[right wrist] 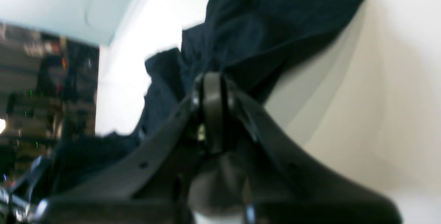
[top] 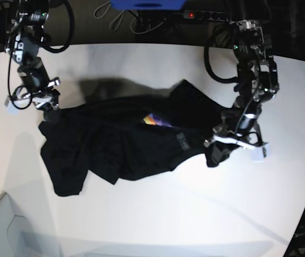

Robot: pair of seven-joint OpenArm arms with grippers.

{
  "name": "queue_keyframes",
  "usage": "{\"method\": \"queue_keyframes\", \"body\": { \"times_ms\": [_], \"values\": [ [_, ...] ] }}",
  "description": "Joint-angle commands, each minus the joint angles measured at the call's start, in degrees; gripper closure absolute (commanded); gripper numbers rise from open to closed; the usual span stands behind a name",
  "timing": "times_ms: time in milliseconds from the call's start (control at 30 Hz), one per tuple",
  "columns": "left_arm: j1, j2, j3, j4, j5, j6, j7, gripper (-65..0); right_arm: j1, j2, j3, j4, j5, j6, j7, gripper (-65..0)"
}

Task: Layout the t-shirt on the table in an organized manner, then fold the t-shirt properly
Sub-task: 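Pull the shirt taut between both grippers, stretching it wide, then lift the shirt with both grippers and lay it flat on the table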

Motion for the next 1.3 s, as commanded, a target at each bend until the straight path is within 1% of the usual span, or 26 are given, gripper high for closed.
{"method": "queue_keyframes", "body": {
  "times_ms": [0,67,133,233,367,433,533,600,700,867,933,1033,1200,1267],
  "values": [
    [-1.40,-0.29,0.61,0.21,-0.47,-0.16,-1.49,-0.2,0.11,1.08,0.29,0.89,1.21,0.56,1.24,0.0],
    [-1.84,-0.29,0.96,-1.55,-0.47,-0.08,-1.58,-0.2,0.11,2.14,0.20,0.89,1.21,0.56,1.24,0.0],
    [-1.84,-0.29,-0.62,-2.61,-0.47,-0.08,-1.67,-0.2,0.11,2.93,0.46,0.28,1.21,0.56,1.24,0.0],
    [-1.40,-0.38,-5.81,-2.96,-0.91,-0.08,-1.40,-0.2,0.11,4.42,0.90,-1.48,1.21,0.56,1.60,0.0],
    [-0.43,-0.47,-13.72,-2.25,-1.08,-0.34,-1.14,-0.2,0.02,4.42,1.52,-1.57,1.30,0.56,1.24,0.0],
    [-0.26,-1.08,-15.57,-1.81,-1.08,-0.34,-1.14,-0.2,0.02,4.07,0.81,-1.22,1.30,0.56,1.24,0.0],
    [1.41,-2.40,-15.83,-0.06,-1.17,-0.34,-0.88,-0.2,0.02,2.93,-1.82,0.45,1.30,0.56,1.24,0.0],
    [2.91,-2.40,-16.01,2.58,-1.26,-0.34,0.44,-0.2,-0.77,2.66,-4.73,2.56,1.30,0.56,1.24,0.0],
    [5.46,-2.40,-16.09,7.33,-3.37,-0.25,1.50,-0.2,-1.47,2.40,-7.89,7.57,1.30,0.56,1.68,0.0],
    [7.04,-2.66,-16.09,12.87,-6.36,-0.16,1.76,-0.2,-0.51,2.75,-8.15,14.69,1.30,0.56,1.68,0.0],
    [6.69,-2.66,-16.01,14.01,-6.36,-0.16,1.76,-0.2,1.08,3.02,-8.07,15.66,1.30,0.56,1.60,0.0],
    [5.63,-2.66,-15.83,16.56,-6.36,-0.34,1.76,-0.2,3.89,4.95,-8.07,16.01,1.30,0.56,1.68,0.0],
    [0.01,-2.75,-16.01,17.17,-6.44,-0.43,1.76,-0.2,10.13,4.95,-8.15,16.01,1.30,0.56,1.68,0.0],
    [-2.89,-4.33,-16.01,17.17,-6.44,-0.43,1.67,-0.2,12.59,4.86,-7.98,16.01,1.30,0.56,1.68,0.0]
  ]
}}
